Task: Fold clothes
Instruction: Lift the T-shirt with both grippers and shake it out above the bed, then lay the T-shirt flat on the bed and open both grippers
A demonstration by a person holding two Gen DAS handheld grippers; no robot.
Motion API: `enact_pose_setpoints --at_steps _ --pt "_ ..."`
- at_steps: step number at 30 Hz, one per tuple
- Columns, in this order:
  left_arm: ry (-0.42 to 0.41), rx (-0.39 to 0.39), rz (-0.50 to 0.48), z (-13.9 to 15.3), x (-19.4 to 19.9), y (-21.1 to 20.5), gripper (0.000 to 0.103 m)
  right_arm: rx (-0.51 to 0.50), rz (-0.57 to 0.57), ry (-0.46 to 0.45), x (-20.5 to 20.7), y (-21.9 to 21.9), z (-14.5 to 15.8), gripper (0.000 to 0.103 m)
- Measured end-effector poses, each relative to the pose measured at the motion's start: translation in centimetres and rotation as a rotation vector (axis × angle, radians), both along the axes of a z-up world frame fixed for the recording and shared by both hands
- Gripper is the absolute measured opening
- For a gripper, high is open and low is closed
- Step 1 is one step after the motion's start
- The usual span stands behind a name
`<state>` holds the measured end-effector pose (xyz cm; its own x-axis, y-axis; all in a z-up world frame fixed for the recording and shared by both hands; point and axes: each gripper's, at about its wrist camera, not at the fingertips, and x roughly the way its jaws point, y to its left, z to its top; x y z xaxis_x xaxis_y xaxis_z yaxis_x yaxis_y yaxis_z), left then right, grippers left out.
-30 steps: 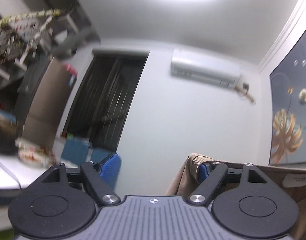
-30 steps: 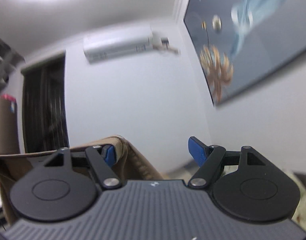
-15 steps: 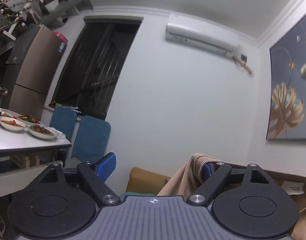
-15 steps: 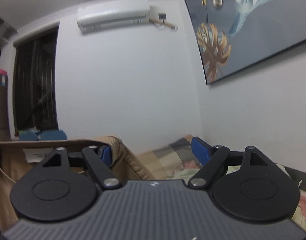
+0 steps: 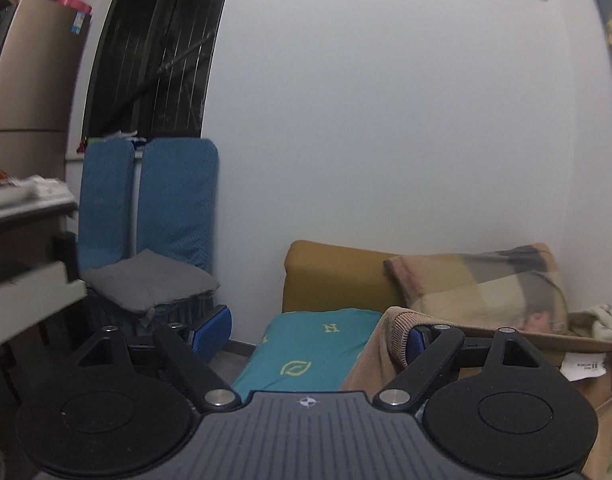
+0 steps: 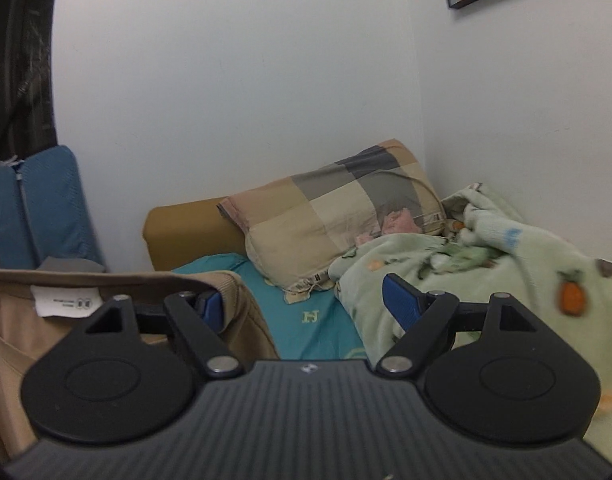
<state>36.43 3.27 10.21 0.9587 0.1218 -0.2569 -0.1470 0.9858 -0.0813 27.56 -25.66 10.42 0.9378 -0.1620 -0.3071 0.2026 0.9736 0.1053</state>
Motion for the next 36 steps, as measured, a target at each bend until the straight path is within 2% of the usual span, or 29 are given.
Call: enact_pose_setpoints --at_steps 3,7,10,12,13,15,17,19,22,25,27,30,34,36 --pt "0.057 0.022 0.022 -5.7 9.9 0.2 0.090 -0.045 0.003 -0.012 8.4 0.1 -3.8 0.082" --pt "0.173 0.019 0.037 -15.5 19.6 0.7 0.090 -0.088 0.026 0.096 16.5 0.7 -12.7 0.083" --pt "0.276 0.002 0.034 -22.6 23.2 1.2 0.090 -0.078 0.039 0.178 20.0 0.5 -19.6 0.083" --pt "0.349 -0.010 0.024 -26.7 24.9 1.7 0.090 -0.027 0.042 0.234 21.5 0.1 -23.7 0.083" --pt "0.374 -0.009 0.020 -27.8 25.3 2.0 0.090 0.013 0.039 0.263 22.1 -0.3 -25.6 0.083" --pt "0.404 0.004 0.013 -28.0 24.7 2.1 0.091 0.101 0.044 0.316 22.7 -1.2 -28.3 0.085" --pt "0.434 0.016 0.006 -28.3 24.2 2.2 0.095 0.166 0.046 0.323 22.6 -1.7 -28.7 0.094" --pt "0.464 0.029 -0.001 -28.6 23.6 2.3 0.095 0.206 0.048 0.330 22.5 -2.0 -28.8 0.096" --pt "0.535 0.077 -0.037 -28.2 23.6 2.2 0.095 0.152 0.064 0.388 23.3 -1.2 -28.2 0.097" --pt "0.650 0.180 -0.138 -26.3 24.3 1.5 0.092 0.130 0.104 0.466 24.0 -0.9 -26.4 0.097" --pt "0.685 0.220 -0.197 -24.6 23.6 0.7 0.092 0.127 0.169 0.498 23.7 -0.8 -24.7 0.097" --pt "0.632 0.190 -0.228 -21.1 21.4 0.4 0.093 0.101 0.239 0.517 23.1 0.3 -22.1 0.097" --pt "0.572 0.114 -0.193 -17.3 16.2 1.5 0.094 0.075 0.263 0.434 19.1 1.6 -18.2 0.097" --pt "0.536 0.070 -0.184 -15.7 12.0 2.2 0.094 0.077 0.263 0.390 15.9 2.1 -16.4 0.097"
